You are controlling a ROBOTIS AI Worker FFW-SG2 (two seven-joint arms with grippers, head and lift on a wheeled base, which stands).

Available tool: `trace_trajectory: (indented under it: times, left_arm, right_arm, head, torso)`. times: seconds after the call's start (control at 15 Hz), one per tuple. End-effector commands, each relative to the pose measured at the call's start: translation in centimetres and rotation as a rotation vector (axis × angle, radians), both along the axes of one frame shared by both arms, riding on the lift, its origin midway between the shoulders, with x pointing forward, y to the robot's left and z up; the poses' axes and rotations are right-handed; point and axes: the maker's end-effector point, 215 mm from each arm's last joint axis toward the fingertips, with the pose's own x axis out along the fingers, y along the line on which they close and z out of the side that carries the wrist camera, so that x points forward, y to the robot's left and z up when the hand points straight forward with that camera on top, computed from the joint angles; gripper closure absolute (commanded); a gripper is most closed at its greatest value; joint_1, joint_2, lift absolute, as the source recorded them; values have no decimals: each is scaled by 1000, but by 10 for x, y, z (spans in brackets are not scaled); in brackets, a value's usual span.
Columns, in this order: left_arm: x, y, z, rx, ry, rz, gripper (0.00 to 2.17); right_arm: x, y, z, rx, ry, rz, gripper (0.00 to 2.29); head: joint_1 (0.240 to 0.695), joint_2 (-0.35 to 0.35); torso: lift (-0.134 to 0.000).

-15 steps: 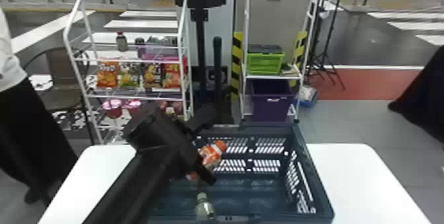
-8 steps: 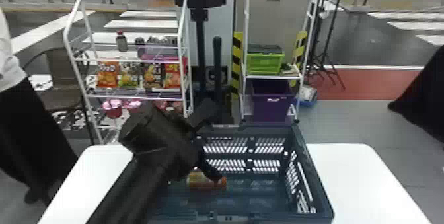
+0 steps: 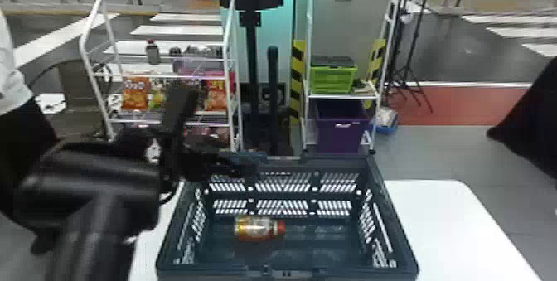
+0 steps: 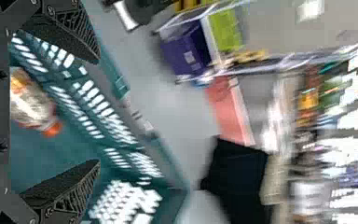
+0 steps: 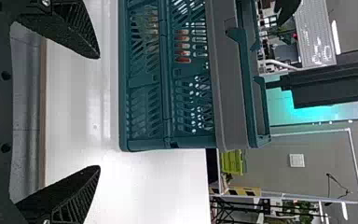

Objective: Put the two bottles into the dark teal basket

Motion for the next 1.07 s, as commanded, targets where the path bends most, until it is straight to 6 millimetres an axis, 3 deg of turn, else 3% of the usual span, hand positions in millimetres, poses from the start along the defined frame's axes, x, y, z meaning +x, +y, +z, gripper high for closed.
trace_trajectory:
  times: [0.0, 0.07, 0.2, 0.4, 0.53, 0.6, 0.73, 1.0]
  left_arm:
    - [-29, 45, 37, -132, -82, 102, 134]
    - [-43, 66, 41, -160, -91, 154, 134]
    - [-85, 106, 27, -220, -37, 247, 134]
    - [-146, 146, -20, -190, 32, 384, 134]
    - [-187, 163, -45, -163, 61, 432, 134]
    - [-202, 169, -48, -142, 29, 432, 140]
    - [-230, 179, -68, -110, 29, 452, 151]
    - [-263, 200, -87, -52, -121, 496, 161]
  right_arm:
    - [3, -2, 9, 1, -24, -4, 29]
    - [5, -4, 15, 2, -40, -6, 29]
    - [8, -9, 28, 2, -73, -14, 29]
    - [10, -19, 67, 3, -179, -34, 29]
    - [10, -28, 92, -2, -245, -49, 29]
    - [10, -33, 104, -8, -280, -54, 29]
    - [10, -37, 115, -10, -317, -60, 29]
    - [12, -35, 127, -5, -363, -43, 29]
  head:
    - [499, 0]
    - [499, 0]
    - [499, 0]
    - [499, 0]
    - [499, 0]
    - [499, 0]
    - [499, 0]
    - [499, 0]
  torso:
    - [0]
    - [0]
    - [0]
    - [0]
    - [0]
    - [0]
    - [0]
    - [0]
